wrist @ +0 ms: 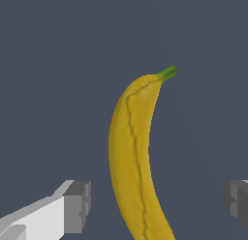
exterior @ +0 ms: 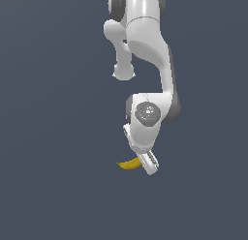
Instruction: Pick up the object and move it to a goal position.
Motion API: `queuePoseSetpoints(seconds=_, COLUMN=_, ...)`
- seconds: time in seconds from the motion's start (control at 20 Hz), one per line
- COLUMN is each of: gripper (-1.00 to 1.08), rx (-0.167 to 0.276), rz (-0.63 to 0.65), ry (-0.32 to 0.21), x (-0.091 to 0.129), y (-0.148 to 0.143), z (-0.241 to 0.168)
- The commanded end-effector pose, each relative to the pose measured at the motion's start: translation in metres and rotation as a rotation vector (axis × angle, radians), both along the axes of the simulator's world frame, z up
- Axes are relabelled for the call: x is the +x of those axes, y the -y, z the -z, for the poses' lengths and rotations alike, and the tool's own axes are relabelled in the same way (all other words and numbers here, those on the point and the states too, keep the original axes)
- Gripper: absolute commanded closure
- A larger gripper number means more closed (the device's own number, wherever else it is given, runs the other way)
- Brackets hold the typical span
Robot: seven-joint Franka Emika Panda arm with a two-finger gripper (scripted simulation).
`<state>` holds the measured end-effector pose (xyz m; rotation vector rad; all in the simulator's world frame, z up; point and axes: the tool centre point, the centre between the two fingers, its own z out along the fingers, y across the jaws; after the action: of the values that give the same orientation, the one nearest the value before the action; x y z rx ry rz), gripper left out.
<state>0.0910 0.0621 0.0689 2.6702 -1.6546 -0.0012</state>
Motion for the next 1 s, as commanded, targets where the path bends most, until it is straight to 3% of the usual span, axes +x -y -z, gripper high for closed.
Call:
queuePoseSetpoints(seconds=0.0, gripper=-0.92, rx=0.000, rz=0.000, ry=0.000, x=0.000, y=0.000, z=0.000)
queuePoseSetpoints(seconds=0.55, gripper=-0.92, rx=0.000, rz=0.005, ry=0.001, x=-0.001, y=0.000, z=0.045)
queuePoseSetpoints(seconds=0.85, gripper=-0.92, rx=0.000, rz=0.005, ry=0.001, x=0.000, y=0.000, z=0.050)
queuePoseSetpoints(seconds=0.9, gripper=1.08, rx=0.000, rz=0.005, ry=0.001, x=0.000, y=0.000, z=0.050)
queuePoseSetpoints(seconds=0.95, gripper=1.08, rx=0.000, rz=0.005, ry=0.001, x=0.000, y=0.000, z=0.050)
